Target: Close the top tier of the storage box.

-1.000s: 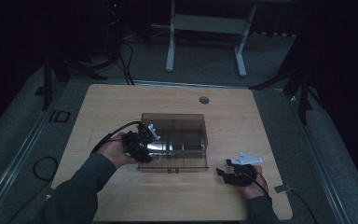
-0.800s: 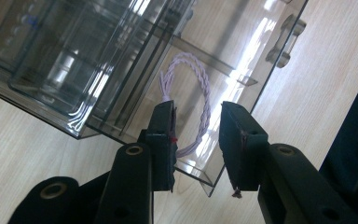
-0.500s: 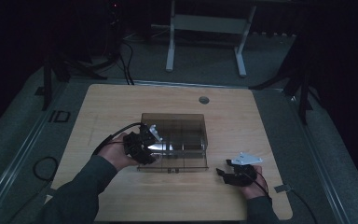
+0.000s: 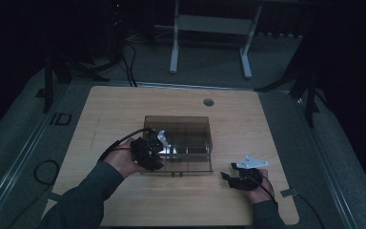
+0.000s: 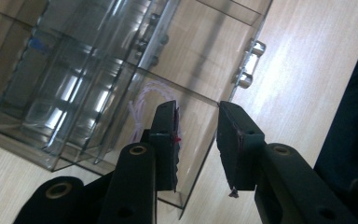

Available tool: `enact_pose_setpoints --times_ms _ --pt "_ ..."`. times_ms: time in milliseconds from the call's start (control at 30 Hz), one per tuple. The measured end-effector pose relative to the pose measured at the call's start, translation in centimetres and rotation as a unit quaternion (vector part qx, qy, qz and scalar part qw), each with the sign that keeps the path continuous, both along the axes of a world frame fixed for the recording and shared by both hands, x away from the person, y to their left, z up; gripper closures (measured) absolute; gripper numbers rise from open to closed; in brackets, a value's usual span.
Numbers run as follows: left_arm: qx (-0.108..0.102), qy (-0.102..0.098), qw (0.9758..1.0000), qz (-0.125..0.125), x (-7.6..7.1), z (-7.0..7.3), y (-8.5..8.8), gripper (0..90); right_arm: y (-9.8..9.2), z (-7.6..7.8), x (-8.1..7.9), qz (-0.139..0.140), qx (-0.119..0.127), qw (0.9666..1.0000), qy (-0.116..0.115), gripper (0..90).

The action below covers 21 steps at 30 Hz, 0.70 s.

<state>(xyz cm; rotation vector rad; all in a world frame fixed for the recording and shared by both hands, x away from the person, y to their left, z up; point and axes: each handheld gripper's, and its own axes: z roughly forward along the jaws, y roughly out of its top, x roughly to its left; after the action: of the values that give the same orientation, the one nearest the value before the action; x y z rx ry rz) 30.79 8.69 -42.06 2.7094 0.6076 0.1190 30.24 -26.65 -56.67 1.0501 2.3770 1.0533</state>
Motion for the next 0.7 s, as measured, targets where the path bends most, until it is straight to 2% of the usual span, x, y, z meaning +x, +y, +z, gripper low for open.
enact_pose_setpoints --times_ms 300,400,700 --pt "-0.002 -0.008 0.9999 -0.009 -0.5 0.0 -0.7 73.3 0.0 0.0 0.0 0.0 0.0 1.0 0.0 39.2" --pt "-0.001 -0.02 0.9998 -0.007 -0.8 0.1 -0.8 78.4 0.0 0.0 0.0 0.0 0.0 1.0 0.0 39.3" --pt "0.0 -0.013 0.9998 -0.016 -1.2 -0.1 -1.1 86.5 0.0 0.0 0.0 0.0 0.0 1.0 0.0 39.2"
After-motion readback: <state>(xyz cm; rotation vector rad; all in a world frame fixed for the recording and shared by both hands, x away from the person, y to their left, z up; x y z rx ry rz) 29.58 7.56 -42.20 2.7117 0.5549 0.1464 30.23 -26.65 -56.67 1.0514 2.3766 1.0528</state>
